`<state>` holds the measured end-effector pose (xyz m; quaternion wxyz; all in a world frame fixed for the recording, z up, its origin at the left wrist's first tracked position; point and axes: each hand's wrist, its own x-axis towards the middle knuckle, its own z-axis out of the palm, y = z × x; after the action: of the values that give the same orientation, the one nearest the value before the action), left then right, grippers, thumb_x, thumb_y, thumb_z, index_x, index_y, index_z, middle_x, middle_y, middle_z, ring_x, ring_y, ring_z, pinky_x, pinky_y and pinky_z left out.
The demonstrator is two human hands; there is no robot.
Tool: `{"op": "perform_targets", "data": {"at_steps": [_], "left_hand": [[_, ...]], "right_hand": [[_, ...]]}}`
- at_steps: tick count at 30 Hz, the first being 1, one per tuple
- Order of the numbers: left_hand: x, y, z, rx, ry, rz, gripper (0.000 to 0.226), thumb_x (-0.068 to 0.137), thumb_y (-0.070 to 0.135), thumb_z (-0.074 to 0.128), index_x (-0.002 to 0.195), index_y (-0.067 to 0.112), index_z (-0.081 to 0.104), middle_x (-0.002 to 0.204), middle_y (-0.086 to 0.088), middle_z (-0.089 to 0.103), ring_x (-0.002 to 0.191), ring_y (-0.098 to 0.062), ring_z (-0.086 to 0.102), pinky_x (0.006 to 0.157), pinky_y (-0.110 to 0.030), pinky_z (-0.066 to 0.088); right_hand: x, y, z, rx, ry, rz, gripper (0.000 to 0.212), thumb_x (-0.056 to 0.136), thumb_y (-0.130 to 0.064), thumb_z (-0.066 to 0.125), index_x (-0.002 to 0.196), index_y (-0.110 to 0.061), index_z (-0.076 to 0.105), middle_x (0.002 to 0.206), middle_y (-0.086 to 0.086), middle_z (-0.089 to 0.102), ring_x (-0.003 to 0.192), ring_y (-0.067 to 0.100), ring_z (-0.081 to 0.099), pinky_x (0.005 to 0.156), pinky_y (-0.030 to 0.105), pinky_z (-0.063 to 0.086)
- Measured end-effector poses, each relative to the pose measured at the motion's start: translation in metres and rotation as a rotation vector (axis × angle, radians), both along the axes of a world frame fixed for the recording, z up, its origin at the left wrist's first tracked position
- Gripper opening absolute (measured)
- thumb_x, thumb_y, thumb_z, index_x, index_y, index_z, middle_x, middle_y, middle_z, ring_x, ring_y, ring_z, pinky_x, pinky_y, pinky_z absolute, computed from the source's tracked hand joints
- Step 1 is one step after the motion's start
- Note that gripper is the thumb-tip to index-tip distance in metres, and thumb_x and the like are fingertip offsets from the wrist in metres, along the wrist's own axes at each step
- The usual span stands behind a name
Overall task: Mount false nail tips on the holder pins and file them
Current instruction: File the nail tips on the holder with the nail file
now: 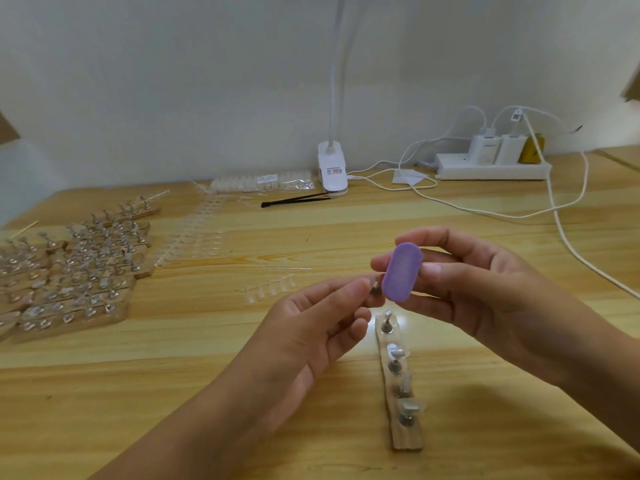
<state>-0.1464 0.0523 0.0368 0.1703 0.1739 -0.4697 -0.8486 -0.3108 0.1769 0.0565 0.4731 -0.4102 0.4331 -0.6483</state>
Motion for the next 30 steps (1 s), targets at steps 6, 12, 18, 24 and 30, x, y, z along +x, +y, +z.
{"op": "perform_targets", "data": {"at_steps": [6, 12, 18, 24, 30], "left_hand": [[-0.001, 0.002, -0.001, 0.006, 0.006, -0.031, 0.024, 0.07, 0.024, 0.083, 0.092, 0.015, 0.08, 0.083, -0.001, 0.073, 0.07, -0.005, 0.066, 0.067, -0.015, 0.054], [0.0, 0.002, 0.003, -0.028, -0.01, -0.031, 0.029, 0.062, 0.029, 0.08, 0.087, 0.014, 0.081, 0.082, -0.001, 0.073, 0.068, -0.005, 0.065, 0.066, -0.014, 0.054], [0.001, 0.002, 0.003, -0.074, -0.026, -0.05, 0.027, 0.064, 0.033, 0.087, 0.083, 0.015, 0.08, 0.079, -0.001, 0.072, 0.067, -0.005, 0.064, 0.065, -0.014, 0.054], [0.004, 0.007, 0.001, -0.277, -0.056, -0.055, 0.027, 0.061, 0.041, 0.086, 0.079, 0.023, 0.077, 0.079, 0.006, 0.07, 0.071, -0.003, 0.062, 0.07, -0.015, 0.052], [0.005, 0.008, 0.003, -0.371, -0.101, -0.006, 0.021, 0.061, 0.041, 0.08, 0.076, 0.027, 0.078, 0.078, 0.006, 0.072, 0.07, -0.001, 0.063, 0.068, -0.014, 0.051]], "right_hand": [[0.0, 0.002, 0.0, -0.009, 0.059, -0.012, 0.038, 0.073, -0.034, 0.081, 0.109, -0.023, 0.072, 0.115, 0.016, 0.071, 0.106, 0.027, 0.069, 0.083, 0.024, 0.055], [0.004, 0.003, -0.001, -0.015, 0.241, -0.113, 0.026, 0.08, -0.031, 0.076, 0.105, -0.026, 0.073, 0.095, 0.004, 0.074, 0.081, 0.013, 0.069, 0.073, 0.022, 0.055], [0.007, 0.005, -0.001, -0.055, 0.362, -0.148, 0.026, 0.076, -0.033, 0.073, 0.101, -0.028, 0.074, 0.084, -0.005, 0.071, 0.07, 0.008, 0.064, 0.07, 0.02, 0.054], [0.012, 0.007, 0.002, -0.059, 0.469, -0.166, 0.025, 0.077, -0.034, 0.07, 0.101, -0.029, 0.074, 0.083, -0.003, 0.072, 0.075, 0.005, 0.069, 0.071, 0.015, 0.054], [0.011, 0.008, 0.005, -0.039, 0.514, -0.157, 0.026, 0.076, -0.036, 0.074, 0.101, -0.03, 0.076, 0.09, 0.005, 0.073, 0.078, 0.012, 0.068, 0.071, 0.018, 0.055]]}}
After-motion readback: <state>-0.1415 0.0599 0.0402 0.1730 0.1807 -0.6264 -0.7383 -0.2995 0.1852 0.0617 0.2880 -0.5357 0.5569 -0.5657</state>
